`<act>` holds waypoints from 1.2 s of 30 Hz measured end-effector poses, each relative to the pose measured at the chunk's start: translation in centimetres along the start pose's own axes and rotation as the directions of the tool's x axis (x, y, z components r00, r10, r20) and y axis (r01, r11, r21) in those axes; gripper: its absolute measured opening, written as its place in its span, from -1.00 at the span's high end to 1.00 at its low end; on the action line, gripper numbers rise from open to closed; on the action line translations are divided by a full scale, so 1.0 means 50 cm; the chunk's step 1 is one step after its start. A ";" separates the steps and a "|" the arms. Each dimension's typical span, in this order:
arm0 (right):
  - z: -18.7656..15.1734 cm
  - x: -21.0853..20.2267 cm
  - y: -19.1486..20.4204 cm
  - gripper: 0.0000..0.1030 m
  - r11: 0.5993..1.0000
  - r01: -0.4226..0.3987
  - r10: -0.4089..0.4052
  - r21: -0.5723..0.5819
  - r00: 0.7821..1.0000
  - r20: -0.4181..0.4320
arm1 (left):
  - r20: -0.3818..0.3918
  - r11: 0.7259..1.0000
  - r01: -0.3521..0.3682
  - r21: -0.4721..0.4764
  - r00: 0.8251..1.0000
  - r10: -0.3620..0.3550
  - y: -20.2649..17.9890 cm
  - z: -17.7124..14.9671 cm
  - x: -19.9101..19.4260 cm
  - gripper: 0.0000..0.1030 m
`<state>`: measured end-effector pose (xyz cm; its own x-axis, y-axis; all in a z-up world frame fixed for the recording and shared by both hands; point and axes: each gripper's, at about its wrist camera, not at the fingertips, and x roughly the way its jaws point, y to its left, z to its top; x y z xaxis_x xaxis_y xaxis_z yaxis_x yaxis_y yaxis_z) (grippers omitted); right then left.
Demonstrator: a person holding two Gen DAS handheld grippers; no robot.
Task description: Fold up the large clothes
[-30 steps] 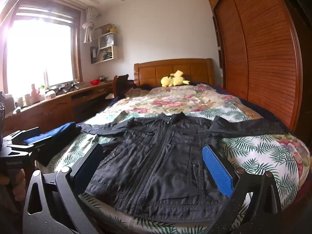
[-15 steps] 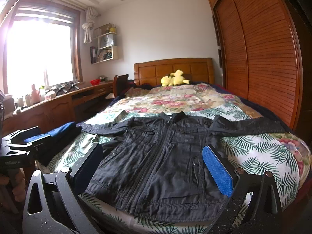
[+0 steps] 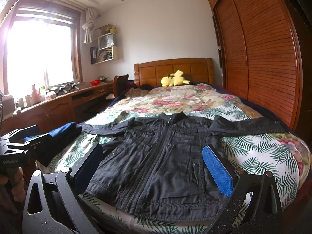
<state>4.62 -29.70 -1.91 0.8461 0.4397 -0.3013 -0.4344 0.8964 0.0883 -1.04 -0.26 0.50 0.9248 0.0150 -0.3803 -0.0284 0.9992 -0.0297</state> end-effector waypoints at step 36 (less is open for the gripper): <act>-0.002 0.003 -0.003 -1.00 1.000 -0.002 0.002 0.004 1.000 -0.002 | -0.001 1.000 -0.006 0.003 1.000 0.006 -0.001 0.003 -0.005 -1.00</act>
<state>4.79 -29.78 -2.06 0.8446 0.4417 -0.3027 -0.4353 0.8955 0.0924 -1.20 -0.32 0.71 0.9242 0.0208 -0.3813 -0.0326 0.9992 -0.0246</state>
